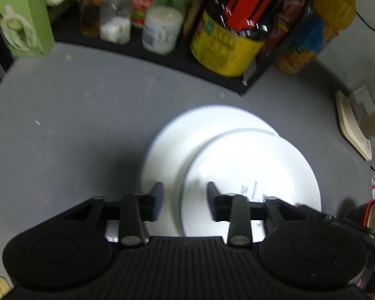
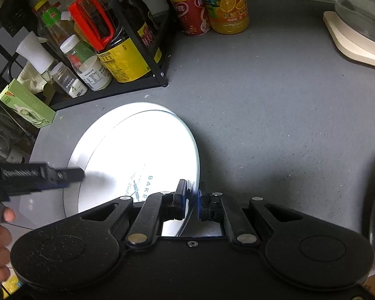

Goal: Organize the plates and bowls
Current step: 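Carry the 'Bakery' plate and lower it onto the plate stack, then open the right tool and release the 'Bakery' plate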

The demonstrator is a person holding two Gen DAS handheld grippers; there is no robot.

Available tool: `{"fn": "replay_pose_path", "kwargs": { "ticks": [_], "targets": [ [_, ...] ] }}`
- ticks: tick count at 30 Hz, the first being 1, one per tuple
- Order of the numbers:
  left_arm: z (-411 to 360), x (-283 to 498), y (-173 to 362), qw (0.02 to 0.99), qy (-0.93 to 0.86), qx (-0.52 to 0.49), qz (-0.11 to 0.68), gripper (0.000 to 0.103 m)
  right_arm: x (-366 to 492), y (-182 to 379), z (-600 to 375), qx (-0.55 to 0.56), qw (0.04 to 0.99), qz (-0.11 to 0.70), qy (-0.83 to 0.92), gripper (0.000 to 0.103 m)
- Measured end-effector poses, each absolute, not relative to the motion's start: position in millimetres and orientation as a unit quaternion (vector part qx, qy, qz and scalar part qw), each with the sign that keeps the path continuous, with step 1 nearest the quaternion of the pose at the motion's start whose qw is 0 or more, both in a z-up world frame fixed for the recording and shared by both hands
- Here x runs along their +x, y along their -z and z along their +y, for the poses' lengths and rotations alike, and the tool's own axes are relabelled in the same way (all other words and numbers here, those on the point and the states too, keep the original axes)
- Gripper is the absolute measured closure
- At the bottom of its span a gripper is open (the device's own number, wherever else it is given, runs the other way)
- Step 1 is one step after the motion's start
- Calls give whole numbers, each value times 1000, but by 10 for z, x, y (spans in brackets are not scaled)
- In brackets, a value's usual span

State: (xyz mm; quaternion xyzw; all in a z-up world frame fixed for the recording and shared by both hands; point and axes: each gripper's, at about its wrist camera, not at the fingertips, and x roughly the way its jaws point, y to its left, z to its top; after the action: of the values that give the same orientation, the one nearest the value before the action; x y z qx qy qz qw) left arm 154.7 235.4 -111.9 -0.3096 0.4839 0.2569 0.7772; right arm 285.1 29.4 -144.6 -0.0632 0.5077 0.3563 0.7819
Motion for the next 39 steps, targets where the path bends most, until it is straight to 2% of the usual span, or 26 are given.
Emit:
{"fn": "replay_pose_path", "kwargs": {
  "ticks": [3,5,14,23,33,39],
  "targets": [
    [2398,1509,1036,784,-269,-301,471,48,2829,1462,322,-82,787,500,-351,85],
    [2411,1514,1054,784,-276,-291,475,43,2850,1488,314,-74,784,506,-351,84],
    [2496,1436,1344,758,-292,-299,500,41,2897,1574,324,-67,778,519,-348,74],
    [2582,1390,1349,763,-295,-299,492,34,2896,1640,389,-66,777,525,-342,66],
    [2563,1417,1311,758,-308,-276,504,34,2893,1570,342,-48,776,529,-340,61],
    [2518,1429,1163,766,-288,-293,495,34,2863,1350,194,-25,784,511,-352,44]
  ]
}}
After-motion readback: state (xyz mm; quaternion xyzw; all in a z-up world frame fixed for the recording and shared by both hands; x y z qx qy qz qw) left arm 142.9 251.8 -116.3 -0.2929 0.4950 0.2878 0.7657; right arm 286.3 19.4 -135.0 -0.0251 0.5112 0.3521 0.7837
